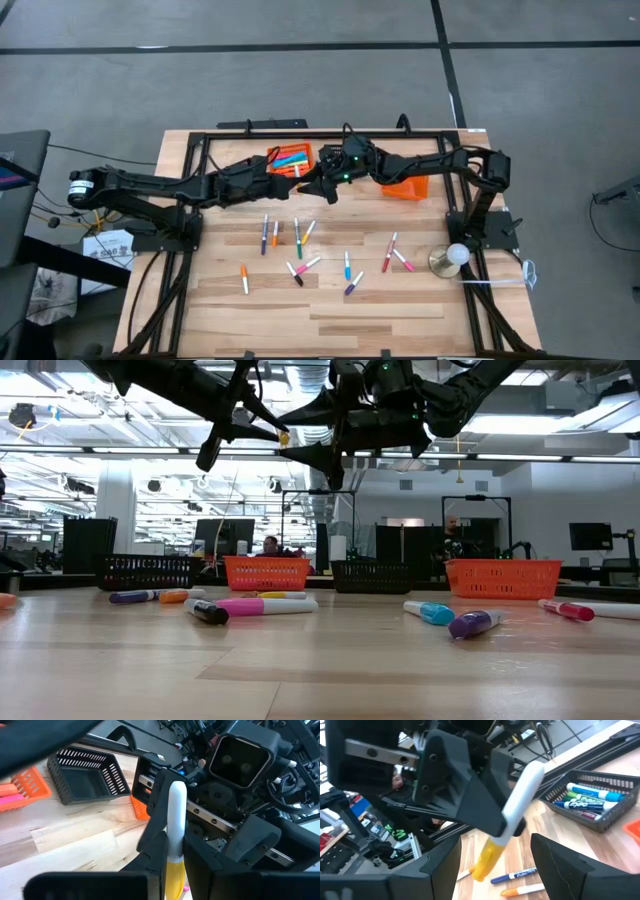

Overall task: Pick & Place Markers
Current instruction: Put the left small yellow highlighter pen into the right black bin

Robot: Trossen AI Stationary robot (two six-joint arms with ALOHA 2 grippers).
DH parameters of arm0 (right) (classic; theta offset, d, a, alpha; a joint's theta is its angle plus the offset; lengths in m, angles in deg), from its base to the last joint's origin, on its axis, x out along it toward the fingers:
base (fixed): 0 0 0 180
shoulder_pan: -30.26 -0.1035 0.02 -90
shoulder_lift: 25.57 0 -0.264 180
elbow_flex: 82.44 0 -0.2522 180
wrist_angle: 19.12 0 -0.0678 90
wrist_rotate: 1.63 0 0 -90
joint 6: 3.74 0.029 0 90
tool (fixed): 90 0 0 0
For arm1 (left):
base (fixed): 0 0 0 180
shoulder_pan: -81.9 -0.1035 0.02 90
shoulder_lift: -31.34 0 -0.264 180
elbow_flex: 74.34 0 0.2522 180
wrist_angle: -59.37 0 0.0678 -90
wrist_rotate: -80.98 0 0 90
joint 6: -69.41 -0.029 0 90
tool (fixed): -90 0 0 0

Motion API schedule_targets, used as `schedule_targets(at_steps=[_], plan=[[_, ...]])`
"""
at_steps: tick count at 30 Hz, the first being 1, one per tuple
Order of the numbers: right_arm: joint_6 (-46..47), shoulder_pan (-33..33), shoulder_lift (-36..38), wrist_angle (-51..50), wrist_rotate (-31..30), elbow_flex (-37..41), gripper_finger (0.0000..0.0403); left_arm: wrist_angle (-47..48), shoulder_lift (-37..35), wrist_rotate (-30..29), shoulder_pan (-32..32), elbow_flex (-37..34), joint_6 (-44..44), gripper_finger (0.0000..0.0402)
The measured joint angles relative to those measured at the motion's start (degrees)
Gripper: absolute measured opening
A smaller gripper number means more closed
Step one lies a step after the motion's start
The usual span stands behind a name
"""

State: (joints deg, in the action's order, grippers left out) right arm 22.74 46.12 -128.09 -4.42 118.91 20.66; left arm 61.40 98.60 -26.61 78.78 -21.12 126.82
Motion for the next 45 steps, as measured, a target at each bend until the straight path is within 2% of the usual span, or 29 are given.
schedule_targets(at_steps=[7,14,30,38,45], plan=[[-0.11,0.00,0.00,-0.13,-1.82,0.00,0.0211,-0.49,0.00,0.00,0.00,0.00,-0.10,0.0049],[-0.09,-0.02,0.00,0.24,-1.84,0.00,0.0175,-1.30,0.01,-0.21,0.00,0.00,-0.20,0.0049],[-1.11,-0.24,0.04,1.05,-1.91,0.11,0.0034,-2.47,1.04,-1.01,-0.02,-0.04,-0.87,0.0050],[-1.44,-0.24,0.04,1.28,-1.96,0.11,0.0032,-2.87,0.90,-0.94,-0.02,-0.07,-1.72,0.0060],[-1.92,0.50,0.04,1.69,-1.91,0.09,0.0032,-3.62,0.92,-1.43,0.15,0.00,-2.32,0.0114]])
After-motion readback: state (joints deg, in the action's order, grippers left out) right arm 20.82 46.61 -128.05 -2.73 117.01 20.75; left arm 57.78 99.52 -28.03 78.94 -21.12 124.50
